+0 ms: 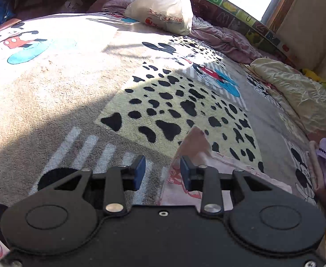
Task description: Fold clothes
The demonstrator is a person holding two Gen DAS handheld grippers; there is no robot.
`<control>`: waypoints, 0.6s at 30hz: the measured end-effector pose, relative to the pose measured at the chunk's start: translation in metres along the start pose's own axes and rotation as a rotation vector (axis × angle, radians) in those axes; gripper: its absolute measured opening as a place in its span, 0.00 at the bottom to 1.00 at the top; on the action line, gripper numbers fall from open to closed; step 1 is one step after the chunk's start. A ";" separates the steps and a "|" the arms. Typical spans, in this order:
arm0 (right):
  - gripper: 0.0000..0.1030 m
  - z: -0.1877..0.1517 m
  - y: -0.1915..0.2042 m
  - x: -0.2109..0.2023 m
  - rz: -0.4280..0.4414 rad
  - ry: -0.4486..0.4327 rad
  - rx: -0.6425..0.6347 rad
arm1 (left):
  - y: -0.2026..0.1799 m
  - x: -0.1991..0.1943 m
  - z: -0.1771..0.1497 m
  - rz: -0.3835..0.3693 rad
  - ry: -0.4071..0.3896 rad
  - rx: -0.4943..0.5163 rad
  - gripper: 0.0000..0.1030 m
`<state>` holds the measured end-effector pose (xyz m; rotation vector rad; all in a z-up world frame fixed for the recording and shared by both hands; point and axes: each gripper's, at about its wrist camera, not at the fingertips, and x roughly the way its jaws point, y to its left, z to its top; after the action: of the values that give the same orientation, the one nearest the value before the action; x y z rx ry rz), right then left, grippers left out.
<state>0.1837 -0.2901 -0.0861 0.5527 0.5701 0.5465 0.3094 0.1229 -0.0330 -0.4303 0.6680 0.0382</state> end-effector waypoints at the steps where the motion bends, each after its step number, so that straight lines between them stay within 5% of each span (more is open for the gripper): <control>1: 0.73 0.003 -0.003 -0.002 -0.009 -0.012 0.004 | -0.008 0.001 -0.001 -0.020 0.008 0.059 0.31; 5: 0.73 0.015 -0.018 -0.008 -0.039 -0.056 0.030 | -0.024 0.024 -0.003 -0.134 0.082 0.152 0.36; 6: 0.73 0.017 -0.023 -0.009 -0.050 -0.065 0.040 | -0.023 0.033 -0.001 -0.100 0.086 0.148 0.45; 8: 0.73 0.019 -0.035 -0.011 -0.087 -0.082 0.081 | -0.013 0.049 0.007 0.163 0.071 0.092 0.34; 9: 0.73 0.020 -0.042 -0.012 -0.102 -0.087 0.104 | -0.011 0.047 0.010 0.200 0.051 0.066 0.34; 12: 0.71 0.020 -0.056 -0.013 -0.123 -0.100 0.156 | -0.024 0.020 0.005 0.060 -0.024 0.096 0.43; 14: 0.70 0.021 -0.060 -0.012 -0.121 -0.105 0.166 | -0.038 -0.003 -0.007 0.037 -0.061 0.179 0.45; 18: 0.68 0.020 -0.063 -0.010 -0.112 -0.107 0.170 | -0.030 -0.049 -0.041 -0.019 -0.065 0.142 0.45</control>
<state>0.2094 -0.3480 -0.1073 0.7025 0.5452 0.3625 0.2518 0.0838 -0.0210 -0.2979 0.5982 -0.0128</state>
